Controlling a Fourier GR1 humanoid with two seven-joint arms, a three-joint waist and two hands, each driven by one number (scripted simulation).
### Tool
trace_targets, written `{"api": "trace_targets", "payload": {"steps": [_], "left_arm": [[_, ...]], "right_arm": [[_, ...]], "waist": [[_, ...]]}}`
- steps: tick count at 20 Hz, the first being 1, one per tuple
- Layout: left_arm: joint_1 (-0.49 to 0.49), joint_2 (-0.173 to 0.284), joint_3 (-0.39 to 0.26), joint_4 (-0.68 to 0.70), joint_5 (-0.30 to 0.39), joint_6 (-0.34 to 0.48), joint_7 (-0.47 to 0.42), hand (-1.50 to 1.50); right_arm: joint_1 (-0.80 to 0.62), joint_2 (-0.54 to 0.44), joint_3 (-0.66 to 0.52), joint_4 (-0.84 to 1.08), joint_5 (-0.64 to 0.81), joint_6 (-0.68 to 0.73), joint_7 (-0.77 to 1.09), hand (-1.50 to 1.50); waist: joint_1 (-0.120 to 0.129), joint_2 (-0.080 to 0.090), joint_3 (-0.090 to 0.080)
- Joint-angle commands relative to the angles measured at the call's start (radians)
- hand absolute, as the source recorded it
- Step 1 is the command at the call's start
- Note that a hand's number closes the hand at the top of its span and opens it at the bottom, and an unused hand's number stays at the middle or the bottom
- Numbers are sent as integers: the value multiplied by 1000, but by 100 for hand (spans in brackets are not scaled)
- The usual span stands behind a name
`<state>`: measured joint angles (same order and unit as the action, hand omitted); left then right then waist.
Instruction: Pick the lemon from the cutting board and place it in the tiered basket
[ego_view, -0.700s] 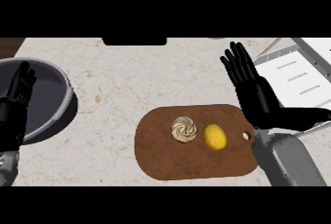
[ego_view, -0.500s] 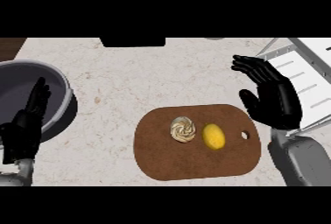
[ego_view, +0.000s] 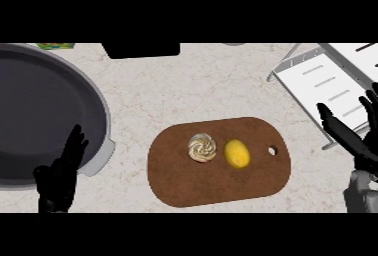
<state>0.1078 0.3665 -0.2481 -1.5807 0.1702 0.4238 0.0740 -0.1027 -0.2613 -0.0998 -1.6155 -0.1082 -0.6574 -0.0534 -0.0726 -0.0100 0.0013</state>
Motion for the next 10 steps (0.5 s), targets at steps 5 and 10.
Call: {"api": "trace_targets", "payload": {"steps": [5,10], "left_arm": [[2,-45,-17,105,4,-43,-38,0],[-25,-67,-25,113,-10,-20,-25,0]], "right_arm": [[349,-53,182,-406,215,-85,282,-150],[403,-225,310,-426,314,84,541,-150]], "waist": [[43,5,-6],[58,13,-11]]}}
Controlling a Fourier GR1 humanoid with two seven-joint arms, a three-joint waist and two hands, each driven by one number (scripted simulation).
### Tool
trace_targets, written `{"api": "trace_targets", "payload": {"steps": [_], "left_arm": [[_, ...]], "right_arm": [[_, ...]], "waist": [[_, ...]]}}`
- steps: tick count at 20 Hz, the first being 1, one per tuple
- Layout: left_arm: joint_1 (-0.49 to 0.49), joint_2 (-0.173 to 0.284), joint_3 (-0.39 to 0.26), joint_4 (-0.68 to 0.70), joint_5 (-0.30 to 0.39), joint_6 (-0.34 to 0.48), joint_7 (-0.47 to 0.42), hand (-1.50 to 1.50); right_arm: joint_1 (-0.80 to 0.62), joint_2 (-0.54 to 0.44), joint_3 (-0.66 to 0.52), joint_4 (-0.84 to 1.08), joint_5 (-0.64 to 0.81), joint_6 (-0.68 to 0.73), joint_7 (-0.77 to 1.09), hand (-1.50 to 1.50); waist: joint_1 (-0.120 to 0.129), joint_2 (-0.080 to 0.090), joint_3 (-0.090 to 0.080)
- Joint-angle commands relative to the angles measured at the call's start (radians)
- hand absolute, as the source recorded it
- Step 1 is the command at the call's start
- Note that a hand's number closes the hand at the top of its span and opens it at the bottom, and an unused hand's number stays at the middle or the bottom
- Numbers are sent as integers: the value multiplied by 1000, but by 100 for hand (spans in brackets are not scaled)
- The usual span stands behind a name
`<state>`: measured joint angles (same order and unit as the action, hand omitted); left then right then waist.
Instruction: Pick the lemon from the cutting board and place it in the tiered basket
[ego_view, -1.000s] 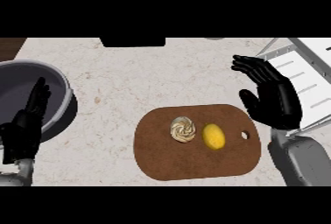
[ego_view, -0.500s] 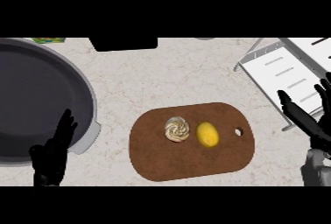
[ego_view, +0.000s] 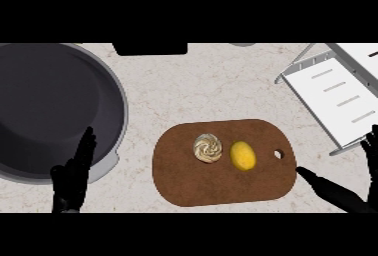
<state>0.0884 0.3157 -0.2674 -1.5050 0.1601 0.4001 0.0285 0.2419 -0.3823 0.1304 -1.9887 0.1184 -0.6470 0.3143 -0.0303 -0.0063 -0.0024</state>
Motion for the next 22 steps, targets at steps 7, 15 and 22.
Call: {"api": "trace_targets", "payload": {"steps": [7,15,22], "left_arm": [[-7,-17,-17,37,-5,-19,4,0],[-28,-46,-23,94,-18,-29,-21,0],[-18,-52,-33,95,-32,-34,-10,0]], "right_arm": [[56,-312,131,-206,317,246,586,-150],[-199,-208,273,-250,608,442,1043,-150],[-313,-58,388,-87,740,601,1117,-150]], "waist": [[35,11,-10],[59,12,-5],[57,11,-3]]}}
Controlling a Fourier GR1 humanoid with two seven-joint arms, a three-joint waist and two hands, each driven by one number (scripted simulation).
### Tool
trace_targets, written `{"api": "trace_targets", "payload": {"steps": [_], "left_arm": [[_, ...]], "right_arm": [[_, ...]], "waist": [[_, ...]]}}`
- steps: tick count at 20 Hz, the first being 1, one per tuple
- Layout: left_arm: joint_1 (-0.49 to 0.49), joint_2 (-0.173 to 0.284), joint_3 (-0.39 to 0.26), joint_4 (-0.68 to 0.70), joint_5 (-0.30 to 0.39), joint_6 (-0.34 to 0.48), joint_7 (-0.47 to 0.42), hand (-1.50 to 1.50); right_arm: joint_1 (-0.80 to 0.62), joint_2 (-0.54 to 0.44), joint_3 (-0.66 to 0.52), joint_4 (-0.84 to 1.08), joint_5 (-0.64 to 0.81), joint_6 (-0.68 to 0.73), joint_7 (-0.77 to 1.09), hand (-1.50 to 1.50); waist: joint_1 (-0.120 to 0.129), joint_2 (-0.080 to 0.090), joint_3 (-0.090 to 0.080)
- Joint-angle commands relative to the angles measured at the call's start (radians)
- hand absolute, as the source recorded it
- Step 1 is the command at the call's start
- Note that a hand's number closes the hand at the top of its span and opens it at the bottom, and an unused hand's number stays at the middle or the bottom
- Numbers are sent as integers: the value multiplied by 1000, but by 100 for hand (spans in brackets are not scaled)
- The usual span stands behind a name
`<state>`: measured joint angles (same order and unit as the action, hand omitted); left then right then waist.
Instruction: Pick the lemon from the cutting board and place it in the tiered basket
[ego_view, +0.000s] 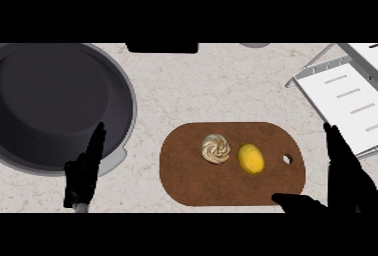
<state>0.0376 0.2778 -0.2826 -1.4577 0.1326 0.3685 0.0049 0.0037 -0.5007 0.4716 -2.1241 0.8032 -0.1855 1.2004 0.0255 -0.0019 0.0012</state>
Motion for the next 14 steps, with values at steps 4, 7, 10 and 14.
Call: {"api": "trace_targets", "payload": {"steps": [4,7,10,14], "left_arm": [[20,-9,8,71,6,-15,-10,0],[-9,3,34,81,16,-25,4,0],[37,-19,25,100,15,-33,-61,0],[36,0,24,59,22,-55,-21,0]], "right_arm": [[-103,133,58,118,68,221,276,-150],[-113,216,90,167,100,247,286,-150],[-179,302,52,250,104,257,270,-150],[-244,412,32,340,139,289,260,-150]], "waist": [[-5,8,-8],[-14,6,-6],[-10,6,-5],[-7,6,-3]]}}
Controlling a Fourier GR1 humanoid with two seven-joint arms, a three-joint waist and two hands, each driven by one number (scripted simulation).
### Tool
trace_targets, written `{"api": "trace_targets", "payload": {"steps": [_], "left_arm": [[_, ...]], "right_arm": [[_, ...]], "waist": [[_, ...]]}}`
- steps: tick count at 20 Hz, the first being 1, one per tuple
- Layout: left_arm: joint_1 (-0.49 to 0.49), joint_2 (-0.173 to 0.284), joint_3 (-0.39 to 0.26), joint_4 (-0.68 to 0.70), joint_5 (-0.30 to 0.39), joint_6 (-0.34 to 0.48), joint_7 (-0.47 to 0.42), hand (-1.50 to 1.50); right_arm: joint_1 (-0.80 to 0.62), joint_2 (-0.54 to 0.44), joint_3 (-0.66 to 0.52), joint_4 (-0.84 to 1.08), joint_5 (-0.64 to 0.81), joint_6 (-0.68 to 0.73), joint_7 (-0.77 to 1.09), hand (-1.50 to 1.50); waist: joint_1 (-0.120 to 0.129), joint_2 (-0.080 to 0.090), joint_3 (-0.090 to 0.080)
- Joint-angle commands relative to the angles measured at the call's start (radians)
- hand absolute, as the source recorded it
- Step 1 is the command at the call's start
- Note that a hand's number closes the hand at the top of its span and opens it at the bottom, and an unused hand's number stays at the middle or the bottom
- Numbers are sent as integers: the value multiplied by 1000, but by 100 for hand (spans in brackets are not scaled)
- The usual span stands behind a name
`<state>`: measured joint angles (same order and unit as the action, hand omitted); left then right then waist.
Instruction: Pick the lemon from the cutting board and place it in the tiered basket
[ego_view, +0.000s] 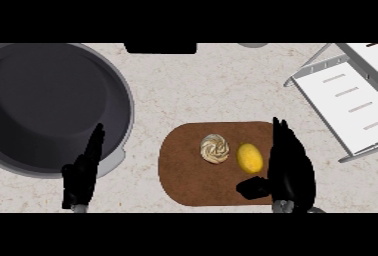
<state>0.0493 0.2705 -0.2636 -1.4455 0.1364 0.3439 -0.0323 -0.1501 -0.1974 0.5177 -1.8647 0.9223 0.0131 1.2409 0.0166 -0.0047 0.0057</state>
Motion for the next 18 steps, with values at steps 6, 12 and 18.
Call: {"api": "trace_targets", "payload": {"steps": [6,12,18], "left_arm": [[19,-9,20,66,8,-2,26,0],[4,-10,4,35,-5,-10,64,0],[65,1,27,35,6,-26,15,0]], "right_arm": [[-65,147,-73,130,21,201,211,-150],[-91,195,-114,216,12,212,197,-150],[-121,196,-145,210,-19,263,240,-150]], "waist": [[-13,8,-9],[-10,7,-7],[-5,4,-8]]}}
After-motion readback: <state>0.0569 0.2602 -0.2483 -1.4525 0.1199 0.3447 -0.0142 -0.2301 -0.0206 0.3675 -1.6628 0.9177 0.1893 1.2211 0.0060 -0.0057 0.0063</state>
